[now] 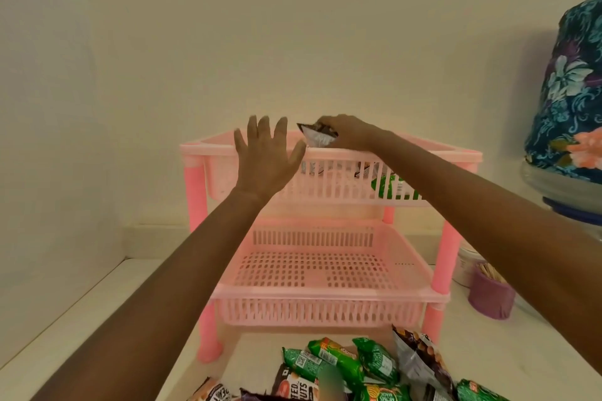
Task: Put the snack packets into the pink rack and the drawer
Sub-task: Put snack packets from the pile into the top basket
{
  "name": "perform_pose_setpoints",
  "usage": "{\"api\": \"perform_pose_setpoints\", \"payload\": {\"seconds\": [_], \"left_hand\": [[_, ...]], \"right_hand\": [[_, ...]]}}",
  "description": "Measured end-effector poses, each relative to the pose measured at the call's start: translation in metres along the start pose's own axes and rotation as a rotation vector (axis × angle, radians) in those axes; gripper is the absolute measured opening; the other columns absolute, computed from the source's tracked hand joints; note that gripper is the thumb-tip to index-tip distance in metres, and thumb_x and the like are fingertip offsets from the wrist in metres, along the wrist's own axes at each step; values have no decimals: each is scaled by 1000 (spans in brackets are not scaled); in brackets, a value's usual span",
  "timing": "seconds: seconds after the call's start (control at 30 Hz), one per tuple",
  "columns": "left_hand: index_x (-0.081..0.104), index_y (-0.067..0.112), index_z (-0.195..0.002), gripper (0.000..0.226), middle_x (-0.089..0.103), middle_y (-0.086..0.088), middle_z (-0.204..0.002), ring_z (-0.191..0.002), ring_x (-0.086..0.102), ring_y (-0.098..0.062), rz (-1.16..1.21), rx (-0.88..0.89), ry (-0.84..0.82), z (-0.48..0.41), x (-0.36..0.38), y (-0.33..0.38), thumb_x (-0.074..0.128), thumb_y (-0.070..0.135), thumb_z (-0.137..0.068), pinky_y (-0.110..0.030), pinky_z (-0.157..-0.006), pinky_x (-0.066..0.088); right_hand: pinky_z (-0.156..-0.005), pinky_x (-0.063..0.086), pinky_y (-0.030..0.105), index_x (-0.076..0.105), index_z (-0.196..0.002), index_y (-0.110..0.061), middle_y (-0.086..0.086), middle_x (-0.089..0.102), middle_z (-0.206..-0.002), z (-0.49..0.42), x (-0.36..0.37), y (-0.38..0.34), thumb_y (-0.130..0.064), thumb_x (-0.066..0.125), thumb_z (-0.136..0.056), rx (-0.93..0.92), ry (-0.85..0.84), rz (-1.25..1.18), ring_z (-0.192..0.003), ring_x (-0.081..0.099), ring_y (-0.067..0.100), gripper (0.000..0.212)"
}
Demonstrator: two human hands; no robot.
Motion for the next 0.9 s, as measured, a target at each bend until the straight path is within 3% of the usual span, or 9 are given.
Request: {"api": "perform_pose_setpoints", "payload": {"seconds": [0.07, 0.17, 0.27, 0.43, 0.53, 0.7, 0.77, 0.9], "left_hand": [[24, 14, -143, 56, 21, -18, -153, -145, 1, -33, -45, -5, 4, 7, 3, 2, 29, 44, -97, -56, -115, -1], [18, 16, -146, 60, 11, -17, -156, -145, -8, -34, -97, 10, -5, 19, 8, 4, 27, 48, -96, -56, -114, -8], [7, 19, -148, 63, -3, -15, -158, -144, -13, -32, -78, 26, 8, 36, 15, 7, 28, 48, -96, -55, -113, -11], [-5, 20, -147, 68, -16, -15, -156, -144, -18, -31, -37, 53, 5, 73, 25, 16, 33, 44, -96, -55, -113, -11], [-6, 20, -147, 70, -16, -16, -156, -143, -18, -32, -23, 55, -61, 99, 34, 24, 34, 43, -95, -54, -113, -11], [-5, 18, -147, 72, -15, -18, -156, -143, -16, -33, -16, 43, -254, 147, 53, 30, 39, 40, -94, -53, -115, -8], [-5, 18, -147, 72, -15, -17, -156, -143, -17, -33, 7, 55, -353, 165, 60, 30, 39, 39, -95, -51, -115, -9], [0, 18, -148, 68, -7, -14, -158, -144, -14, -29, 48, 145, -598, 199, 72, 30, 38, 42, -96, -46, -117, -8]], "right_hand": [[-94, 39, 35, 38, -137, -14, 16, 49, -136, 2, -1, -2, -28, 57, -90, 36, -122, 27, -120, 49, 31, 53], [-99, 38, 36, 40, -136, -14, 15, 47, -139, 11, -9, -6, -38, 55, -90, 61, -84, -62, -125, 46, 29, 54], [-85, 38, 27, 54, -123, -8, 14, 59, -126, 31, -11, -9, -33, 57, -90, 2, 160, -91, -114, 55, 27, 41], [-81, 34, 22, 66, -102, -6, 15, 66, -102, 84, -7, -12, -16, 55, -91, -80, 675, -143, -97, 58, 26, 18], [-75, 28, 16, 67, -95, -2, 16, 66, -95, 122, 6, -21, -11, 57, -88, -120, 784, -154, -94, 56, 27, 15], [-69, 26, 13, 66, -93, -3, 15, 65, -95, 178, 57, -32, -8, 58, -87, -88, 662, -222, -92, 52, 18, 11], [-75, 25, 5, 65, -95, -3, 14, 65, -98, 199, 86, -32, -8, 59, -87, -41, 583, -264, -94, 49, 14, 11], [-80, 35, 19, 66, -94, -4, 13, 65, -98, 239, 145, -27, -8, 60, -87, 50, 401, -318, -97, 56, 22, 10]]}}
Point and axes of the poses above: each hand's wrist, its own z-axis away from the middle knuckle, its own x-axis out of the palm, y = z × x, the point moved 1 cm from there along -z, towards the middle knuckle
